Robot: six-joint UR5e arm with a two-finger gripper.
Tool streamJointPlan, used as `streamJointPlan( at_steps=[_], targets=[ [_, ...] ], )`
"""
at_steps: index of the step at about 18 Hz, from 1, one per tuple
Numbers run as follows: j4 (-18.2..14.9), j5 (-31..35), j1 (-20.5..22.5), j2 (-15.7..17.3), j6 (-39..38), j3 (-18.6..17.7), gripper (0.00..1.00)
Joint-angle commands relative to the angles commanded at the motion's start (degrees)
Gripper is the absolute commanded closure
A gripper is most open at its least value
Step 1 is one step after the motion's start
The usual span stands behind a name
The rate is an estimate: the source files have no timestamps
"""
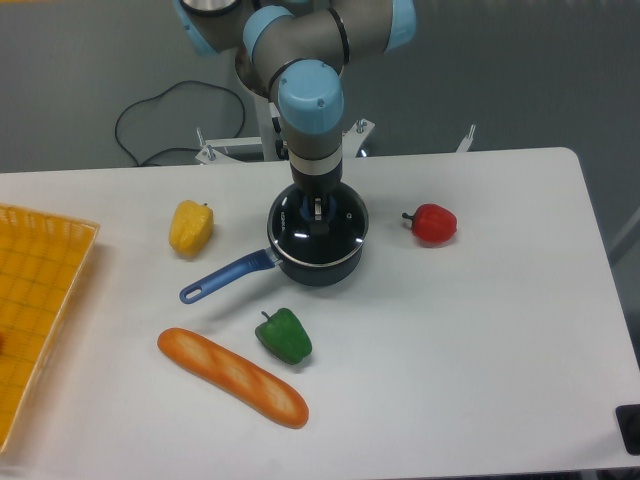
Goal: Open the lid
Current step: 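Lower the gripper onto the blue lid knob and close on it, then lift the glass lid off the saucepan and move it aside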
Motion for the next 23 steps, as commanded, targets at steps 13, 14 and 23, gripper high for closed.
streamJointPlan(
  at_steps=[13,14,23],
  targets=[
    [-6.7,-0.4,5.0,-5.9,-2.4,15.7,0.41],
    [-6.4,-0.6,5.5,-6.6,-2.3,16.2,0.41],
    [-5.9,-1.7,7.6,-11.3,-3.6,21.9,0.41]
  ],
)
